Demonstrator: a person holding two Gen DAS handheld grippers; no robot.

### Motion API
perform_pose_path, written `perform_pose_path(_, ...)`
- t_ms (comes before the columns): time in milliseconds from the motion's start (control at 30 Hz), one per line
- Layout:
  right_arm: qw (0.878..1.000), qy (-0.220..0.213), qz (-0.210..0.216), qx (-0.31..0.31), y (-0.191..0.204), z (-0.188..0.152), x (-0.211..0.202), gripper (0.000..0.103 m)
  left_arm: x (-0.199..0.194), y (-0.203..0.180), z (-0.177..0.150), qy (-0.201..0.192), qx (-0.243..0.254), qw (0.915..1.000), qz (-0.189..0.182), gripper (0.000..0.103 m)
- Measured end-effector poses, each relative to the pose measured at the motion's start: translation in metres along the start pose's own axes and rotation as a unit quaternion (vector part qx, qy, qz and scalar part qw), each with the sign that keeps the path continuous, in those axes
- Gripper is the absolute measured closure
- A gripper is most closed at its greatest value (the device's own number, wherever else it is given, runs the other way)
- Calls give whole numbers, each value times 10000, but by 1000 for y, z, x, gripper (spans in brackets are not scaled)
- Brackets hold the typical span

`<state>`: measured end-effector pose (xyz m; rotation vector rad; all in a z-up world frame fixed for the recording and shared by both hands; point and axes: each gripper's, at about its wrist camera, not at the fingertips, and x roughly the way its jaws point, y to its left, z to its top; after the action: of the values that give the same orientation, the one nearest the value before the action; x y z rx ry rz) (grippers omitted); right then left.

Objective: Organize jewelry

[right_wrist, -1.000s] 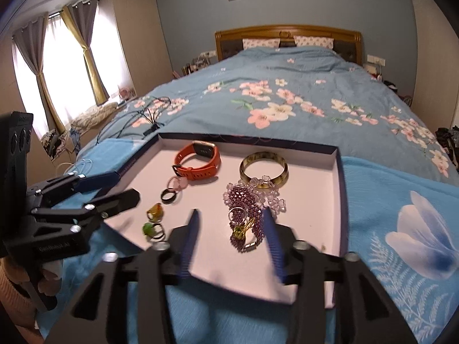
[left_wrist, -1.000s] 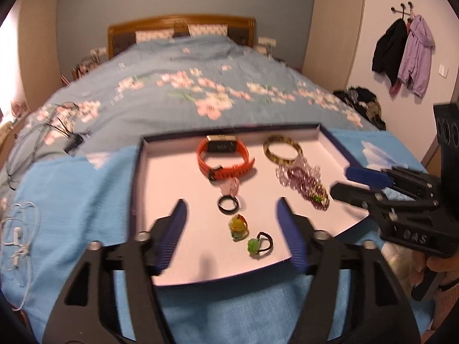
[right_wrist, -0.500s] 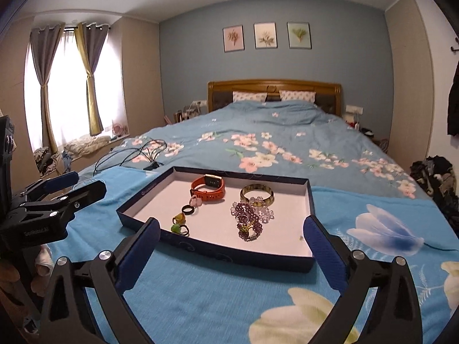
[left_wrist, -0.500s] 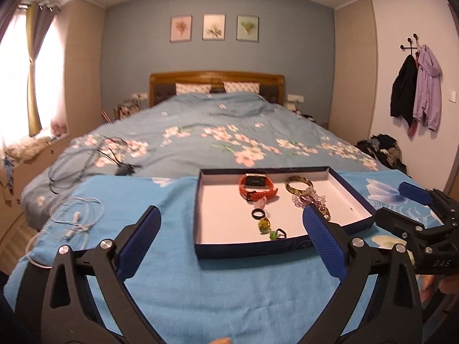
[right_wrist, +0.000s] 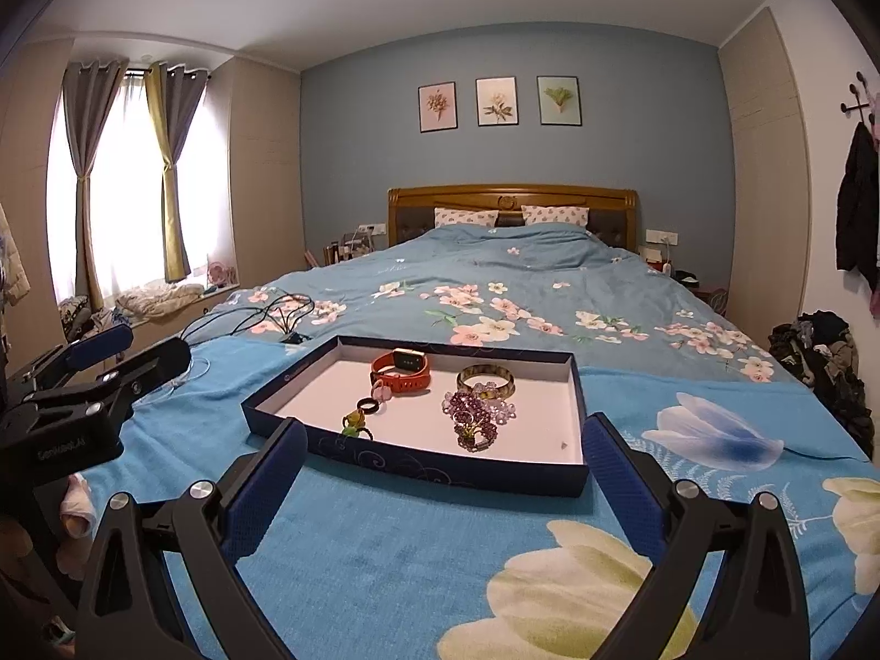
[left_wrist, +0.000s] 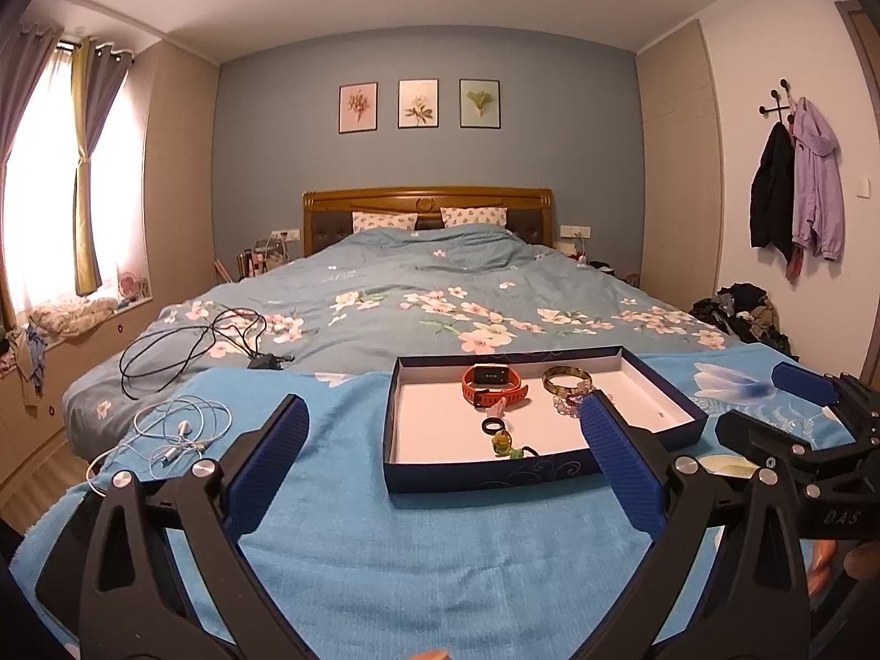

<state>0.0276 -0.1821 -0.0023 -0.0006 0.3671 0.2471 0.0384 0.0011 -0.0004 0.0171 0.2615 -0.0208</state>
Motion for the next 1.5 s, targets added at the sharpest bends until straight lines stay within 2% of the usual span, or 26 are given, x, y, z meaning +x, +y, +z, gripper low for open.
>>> perform_pose_path(733,9998,-201,-38,37,5,4,-17,6,-22,-6,4,-292,66,9995,56,6)
perform_pose_path(1500,9997,-224,0,82,3,4,-17,6,-21,-6,8,-308,110,9995,39,6)
